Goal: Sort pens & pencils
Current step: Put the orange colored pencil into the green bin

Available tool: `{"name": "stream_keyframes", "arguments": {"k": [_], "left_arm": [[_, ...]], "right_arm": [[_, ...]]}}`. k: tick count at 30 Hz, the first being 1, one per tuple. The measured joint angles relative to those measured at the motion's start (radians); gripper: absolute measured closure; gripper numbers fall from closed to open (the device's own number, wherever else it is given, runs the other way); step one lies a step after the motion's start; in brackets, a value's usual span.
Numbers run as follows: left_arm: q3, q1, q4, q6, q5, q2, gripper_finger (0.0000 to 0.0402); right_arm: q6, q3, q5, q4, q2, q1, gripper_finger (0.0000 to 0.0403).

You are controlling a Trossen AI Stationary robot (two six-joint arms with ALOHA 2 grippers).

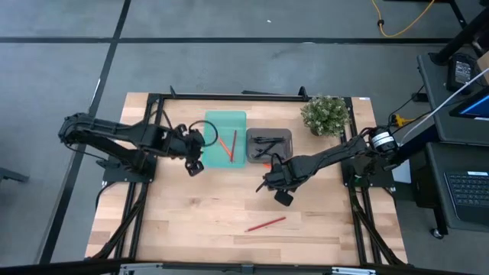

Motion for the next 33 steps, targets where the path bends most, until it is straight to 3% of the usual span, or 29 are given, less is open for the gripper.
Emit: {"name": "stream_keyframes", "arguments": {"k": [5,19,33], "left_arm": [[0.0,-0.065,0.008,-0.014,-0.049,0.032,0.0327],[0.0,-0.117,0.038,-0.012,-0.082,0.039,0.0327],[0.0,-0.117,0.037,0.014,-0.105,0.039,0.0327]], "right_arm": [[0.011,0.0,-0.033,0.018,0.0,-0.003,0.0367],[-0.011,-0.006,-0.056,0.022,0.0,-0.036,0.0279],[-0.045,-0.138,-0.055,0.071,0.0,-0.101,0.0271]]}}
